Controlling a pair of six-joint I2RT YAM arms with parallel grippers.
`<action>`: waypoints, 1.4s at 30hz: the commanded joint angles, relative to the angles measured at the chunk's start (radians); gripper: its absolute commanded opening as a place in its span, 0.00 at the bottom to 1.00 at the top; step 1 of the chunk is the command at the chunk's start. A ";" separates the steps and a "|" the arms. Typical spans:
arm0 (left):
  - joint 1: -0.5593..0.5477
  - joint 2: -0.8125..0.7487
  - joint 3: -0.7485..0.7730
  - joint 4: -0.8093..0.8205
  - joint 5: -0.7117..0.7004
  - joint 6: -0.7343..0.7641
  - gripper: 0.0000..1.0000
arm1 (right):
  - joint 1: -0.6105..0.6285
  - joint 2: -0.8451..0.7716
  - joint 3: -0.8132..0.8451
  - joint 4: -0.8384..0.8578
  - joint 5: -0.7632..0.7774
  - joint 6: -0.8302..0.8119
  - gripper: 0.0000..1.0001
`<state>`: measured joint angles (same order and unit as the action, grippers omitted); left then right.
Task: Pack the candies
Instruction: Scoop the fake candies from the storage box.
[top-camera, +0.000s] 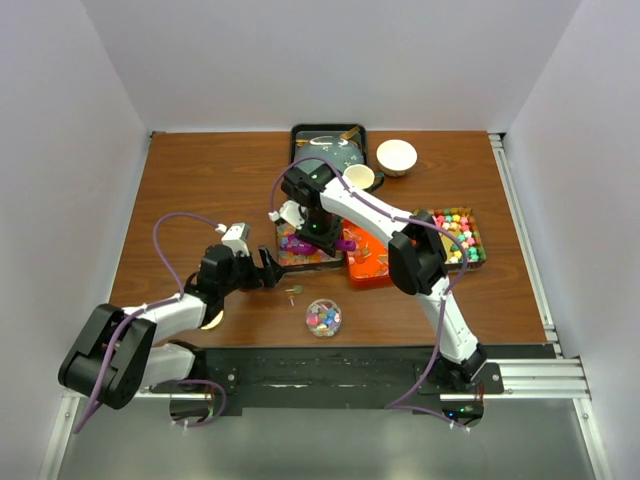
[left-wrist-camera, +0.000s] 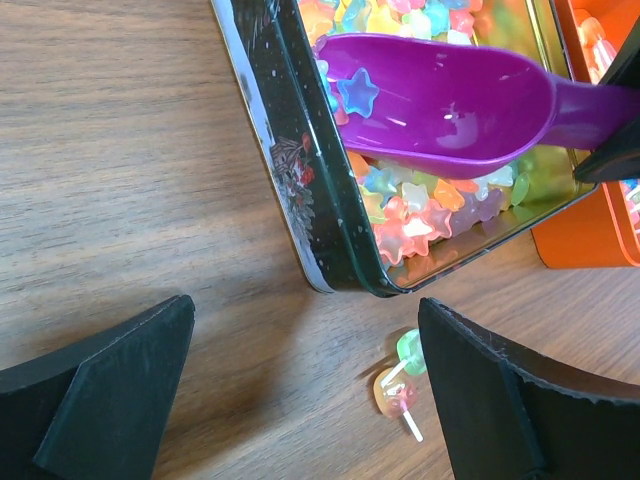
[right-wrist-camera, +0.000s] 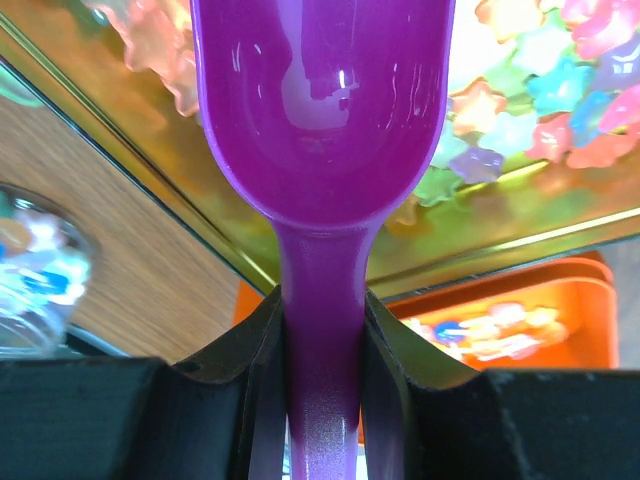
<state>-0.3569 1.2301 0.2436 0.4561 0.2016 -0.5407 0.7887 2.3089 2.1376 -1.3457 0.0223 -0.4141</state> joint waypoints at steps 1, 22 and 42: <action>-0.005 0.008 -0.036 -0.109 -0.008 -0.022 1.00 | 0.014 0.049 0.041 -0.087 -0.094 0.116 0.00; -0.024 -0.029 0.046 -0.211 0.012 0.080 1.00 | -0.029 0.153 0.153 0.002 -0.097 0.245 0.00; 0.150 -0.161 0.342 -0.585 0.243 0.473 1.00 | -0.043 -0.066 -0.217 0.407 -0.122 0.275 0.00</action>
<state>-0.2756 1.0836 0.5232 -0.0536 0.3820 -0.1291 0.7506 2.2917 1.9938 -1.0824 -0.1219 -0.1360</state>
